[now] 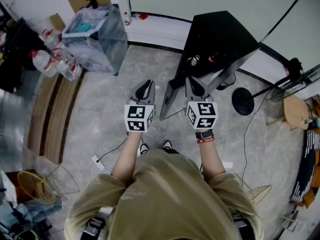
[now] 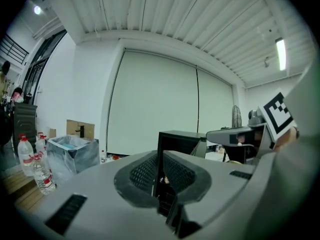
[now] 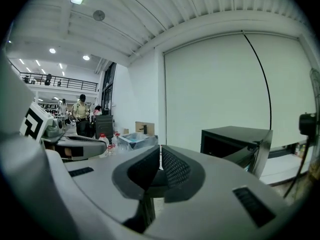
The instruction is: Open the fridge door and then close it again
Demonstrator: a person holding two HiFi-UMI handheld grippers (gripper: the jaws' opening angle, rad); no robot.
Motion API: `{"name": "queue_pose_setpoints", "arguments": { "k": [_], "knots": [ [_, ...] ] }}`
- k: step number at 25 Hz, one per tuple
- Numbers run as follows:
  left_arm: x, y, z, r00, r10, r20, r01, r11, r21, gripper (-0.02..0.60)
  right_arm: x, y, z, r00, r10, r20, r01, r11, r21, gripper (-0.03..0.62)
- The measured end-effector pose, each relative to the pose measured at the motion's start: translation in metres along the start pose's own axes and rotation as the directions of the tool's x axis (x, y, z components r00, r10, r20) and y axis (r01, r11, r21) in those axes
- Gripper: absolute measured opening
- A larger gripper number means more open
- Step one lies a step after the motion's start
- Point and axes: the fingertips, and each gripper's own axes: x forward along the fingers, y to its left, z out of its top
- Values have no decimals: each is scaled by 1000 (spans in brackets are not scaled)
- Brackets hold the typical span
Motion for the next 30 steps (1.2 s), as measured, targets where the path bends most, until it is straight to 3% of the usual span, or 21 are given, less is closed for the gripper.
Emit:
{"name": "queue_pose_setpoints", "arguments": {
  "k": [9,16,20,30],
  "knots": [
    [4,-18,-22,997,-55,-52,54,998,-11,51,0,1,-15,990,85,-109,-100,985,-143,34],
    [2,-29,-47,990,-88,-108,86,996,-29,51,-2,-3,-25,952,168,-256,-244,921,-302,35],
    [2,-33,-59,986,-104,-134,99,994,-37,51,-3,-5,-28,919,209,-333,-340,850,-404,37],
    [5,-37,-94,971,-116,-211,107,993,-54,51,1,2,-53,821,258,-509,-546,615,-569,174]
  ]
}}
